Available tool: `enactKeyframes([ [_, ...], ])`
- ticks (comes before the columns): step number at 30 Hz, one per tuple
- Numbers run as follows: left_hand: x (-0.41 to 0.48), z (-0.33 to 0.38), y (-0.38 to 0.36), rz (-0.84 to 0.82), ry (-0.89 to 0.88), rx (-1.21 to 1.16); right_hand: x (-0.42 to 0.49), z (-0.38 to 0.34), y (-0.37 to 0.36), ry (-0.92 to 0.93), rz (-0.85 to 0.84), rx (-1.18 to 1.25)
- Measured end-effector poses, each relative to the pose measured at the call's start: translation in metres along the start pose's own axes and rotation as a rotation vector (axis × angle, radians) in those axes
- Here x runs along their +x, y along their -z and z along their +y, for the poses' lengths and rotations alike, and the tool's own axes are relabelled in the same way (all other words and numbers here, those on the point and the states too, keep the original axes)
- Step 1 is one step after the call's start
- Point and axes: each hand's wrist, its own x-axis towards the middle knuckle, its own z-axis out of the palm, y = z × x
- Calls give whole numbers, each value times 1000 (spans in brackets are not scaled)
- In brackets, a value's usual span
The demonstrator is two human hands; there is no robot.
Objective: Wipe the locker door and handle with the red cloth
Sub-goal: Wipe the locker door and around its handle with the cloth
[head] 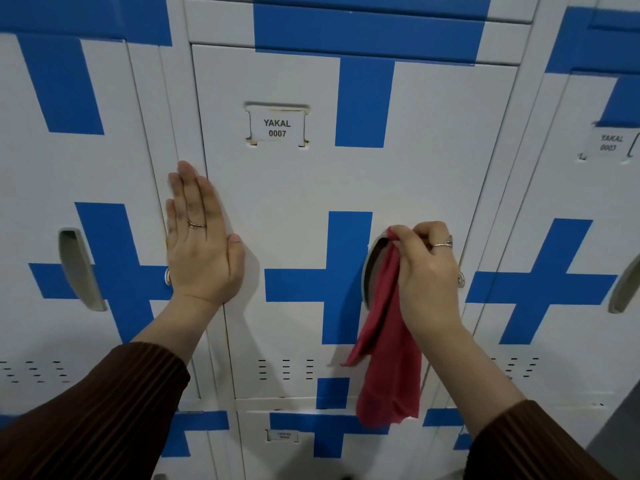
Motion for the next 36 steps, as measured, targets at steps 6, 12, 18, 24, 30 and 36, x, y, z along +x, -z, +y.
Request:
enactKeyframes([
  [6, 0, -1, -1, 11, -2, 11, -7, -7, -4, -33, -44, 31],
  [12, 0, 1, 0, 10, 5, 12, -1, -4, 1, 7, -154, -53],
  [18, -1, 0, -1, 15, 3, 5, 0, -2, -6, 475, 57, -385],
  [24, -1, 0, 0, 8, 4, -3, -20, 14, -19, 261, -198, -307],
  [30, -1, -1, 0, 5, 3, 10, -43, 33, -19, -2, -297, -194],
  [36, 0, 1, 0, 9, 2, 8, -6, 2, -12, 551, 253, -386],
])
